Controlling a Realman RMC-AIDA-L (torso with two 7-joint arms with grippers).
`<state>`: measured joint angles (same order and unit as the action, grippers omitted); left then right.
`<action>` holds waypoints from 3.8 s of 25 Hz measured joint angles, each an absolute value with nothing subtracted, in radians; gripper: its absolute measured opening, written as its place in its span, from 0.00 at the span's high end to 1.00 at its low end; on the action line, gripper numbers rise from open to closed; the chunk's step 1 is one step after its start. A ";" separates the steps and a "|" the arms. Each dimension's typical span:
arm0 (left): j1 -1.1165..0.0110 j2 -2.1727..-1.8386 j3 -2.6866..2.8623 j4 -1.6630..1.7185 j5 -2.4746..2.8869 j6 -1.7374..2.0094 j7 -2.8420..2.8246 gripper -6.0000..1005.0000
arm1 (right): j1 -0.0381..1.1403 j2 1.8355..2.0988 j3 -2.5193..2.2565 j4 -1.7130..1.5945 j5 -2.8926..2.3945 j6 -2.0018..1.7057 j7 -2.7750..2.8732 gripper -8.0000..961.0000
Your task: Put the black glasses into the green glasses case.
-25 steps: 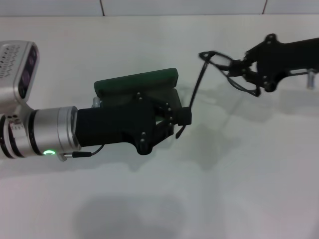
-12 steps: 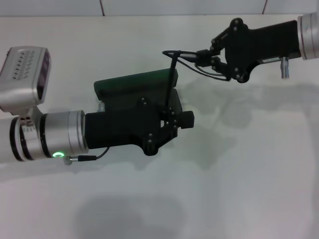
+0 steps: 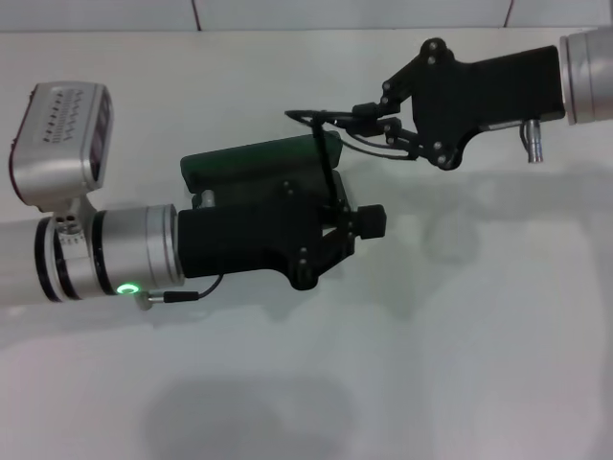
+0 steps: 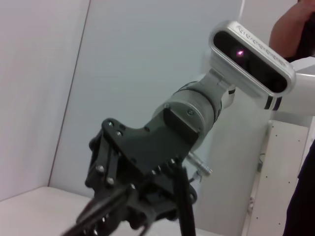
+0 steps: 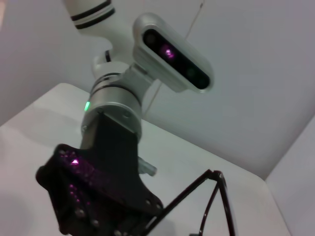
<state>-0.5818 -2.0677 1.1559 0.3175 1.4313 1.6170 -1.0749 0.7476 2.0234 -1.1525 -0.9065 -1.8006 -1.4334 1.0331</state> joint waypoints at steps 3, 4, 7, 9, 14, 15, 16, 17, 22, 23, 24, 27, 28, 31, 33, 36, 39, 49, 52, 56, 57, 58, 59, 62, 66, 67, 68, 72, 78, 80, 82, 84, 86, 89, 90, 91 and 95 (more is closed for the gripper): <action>-0.588 -2.071 1.155 0.318 1.430 1.617 -1.075 0.94 | 0.745 2.024 -1.181 -0.905 -1.776 -1.435 1.028 0.90; -0.589 -2.072 1.154 0.318 1.428 1.617 -1.075 0.94 | 0.743 2.024 -1.190 -0.905 -1.766 -1.436 1.026 0.90; -0.589 -2.073 1.153 0.318 1.425 1.617 -1.075 0.94 | 0.734 2.025 -1.216 -0.907 -1.738 -1.439 1.019 0.90; -0.589 -2.074 1.153 0.318 1.423 1.617 -1.075 0.94 | 0.731 2.025 -1.230 -0.910 -1.725 -1.444 1.017 0.90; -0.589 -2.074 1.152 0.318 1.421 1.617 -1.075 0.94 | 0.727 2.025 -1.251 -0.913 -1.702 -1.456 1.016 0.90; -0.589 -2.074 1.152 0.318 1.419 1.616 -1.075 0.94 | 0.726 2.025 -1.252 -0.913 -1.700 -1.457 1.016 0.90; -0.589 -2.074 1.152 0.318 1.419 1.616 -1.075 0.94 | 0.725 2.025 -1.253 -0.913 -1.700 -1.457 1.016 0.90; -0.589 -2.074 1.151 0.318 1.419 1.616 -1.075 0.94 | 0.725 2.025 -1.254 -0.913 -1.700 -1.457 1.016 0.90; -0.589 -2.074 1.147 0.318 1.419 1.615 -1.075 0.93 | 0.724 2.023 -1.246 -0.905 -1.699 -1.449 1.018 0.90; -0.589 -2.074 1.144 0.318 1.419 1.615 -1.074 0.93 | 0.723 2.023 -1.244 -0.902 -1.699 -1.447 1.018 0.90; -0.589 -2.074 1.133 0.318 1.419 1.615 -1.072 0.93 | 0.723 2.023 -1.241 -0.900 -1.699 -1.446 1.019 0.90; -0.586 -2.074 1.127 0.317 1.424 1.612 -1.072 0.93 | 0.722 2.023 -1.229 -0.882 -1.686 -1.420 1.020 0.90; -0.584 -2.072 1.126 0.317 1.426 1.608 -1.073 0.93 | 0.722 2.023 -1.229 -0.870 -1.678 -1.403 1.020 0.90; -0.555 -2.057 1.129 0.315 1.433 1.583 -1.074 0.93 | 0.728 2.025 -1.239 -0.821 -1.660 -1.340 1.020 0.90; -0.520 -2.043 1.130 0.317 1.434 1.562 -1.074 0.93 | 0.735 2.027 -1.260 -0.790 -1.646 -1.296 1.018 0.90; -0.462 -2.015 1.128 0.317 1.435 1.538 -1.070 0.93 | 0.753 2.028 -1.341 -0.747 -1.594 -1.215 1.016 0.90; -0.419 -1.992 1.129 0.317 1.435 1.529 -1.069 0.93 | 0.764 2.028 -1.439 -0.730 -1.546 -1.147 1.009 0.90; -0.367 -1.988 1.138 0.321 1.468 1.535 -1.067 0.93 | 0.799 2.028 -1.690 -0.705 -1.502 -0.934 1.003 0.90; -0.367 -1.995 1.138 0.321 1.482 1.540 -1.067 0.93 | 0.817 2.028 -1.713 -0.701 -1.501 -0.892 1.003 0.90; -0.366 -1.997 1.138 0.321 1.485 1.550 -1.066 0.92 | 0.844 2.028 -1.735 -0.697 -1.501 -0.850 1.001 0.90; -0.366 -1.997 1.138 0.321 1.485 1.552 -1.066 0.92 | 0.851 2.028 -1.739 -0.697 -1.501 -0.845 1.000 0.90; -0.366 -1.997 1.138 0.321 1.485 1.555 -1.066 0.92 | 0.857 2.028 -1.745 -0.695 -1.500 -0.844 1.000 0.90; -0.366 -1.998 1.138 0.321 1.485 1.557 -1.066 0.92 | 0.862 2.028 -1.749 -0.693 -1.500 -0.843 1.000 0.90; -0.366 -1.998 1.138 0.321 1.485 1.566 -1.065 0.92 | 0.875 2.028 -1.775 -0.684 -1.500 -0.827 1.000 0.90; -0.365 -1.998 1.138 0.321 1.485 1.573 -1.063 0.92 | 0.879 2.028 -1.807 -0.682 -1.500 -0.781 1.007 0.90; -0.365 -1.998 1.138 0.321 1.485 1.573 -1.063 0.92 | 0.880 2.028 -1.810 -0.682 -1.500 -0.771 1.010 0.90; -0.365 -1.998 1.138 0.321 1.485 1.573 -1.063 0.92 | 0.881 2.028 -1.812 -0.682 -1.496 -0.765 1.011 0.90; -0.368 -1.997 1.138 0.320 1.485 1.573 -1.063 0.92 | 0.888 2.028 -1.848 -0.681 -1.452 -0.721 1.017 0.90; -0.371 -1.997 1.138 0.321 1.486 1.573 -1.063 0.92 | 0.913 2.028 -1.899 -0.675 -1.447 -0.676 1.087 0.90; -0.371 -1.997 1.138 0.321 1.486 1.573 -1.063 0.92 | 0.914 2.028 -1.901 -0.674 -1.447 -0.671 1.091 0.90; -0.372 -1.997 1.138 0.321 1.486 1.573 -1.059 0.92 | 0.910 2.028 -1.903 -0.679 -1.447 -0.670 1.091 0.90; -0.372 -1.997 1.138 0.321 1.486 1.572 -1.055 0.92 | 0.906 2.028 -1.904 -0.682 -1.447 -0.670 1.090 0.89; -0.371 -1.997 1.138 0.321 1.486 1.572 -1.053 0.91 | 0.905 2.028 -1.904 -0.683 -1.447 -0.669 1.090 0.88; -0.371 -1.997 1.138 0.321 1.486 1.573 -1.052 0.91 | 0.900 2.028 -1.904 -0.692 -1.447 -0.669 1.090 0.85; -0.370 -1.997 1.138 0.321 1.487 1.573 -1.052 0.91 | 0.893 2.028 -1.903 -0.700 -1.447 -0.670 1.090 0.84; -0.370 -1.997 1.138 0.321 1.487 1.573 -1.052 0.91 | 0.880 2.028 -1.900 -0.715 -1.447 -0.670 1.090 0.84; -0.368 -1.998 1.131 0.321 1.485 1.572 -1.052 0.91 | 0.779 2.028 -1.855 -0.828 -1.445 -0.673 1.091 0.84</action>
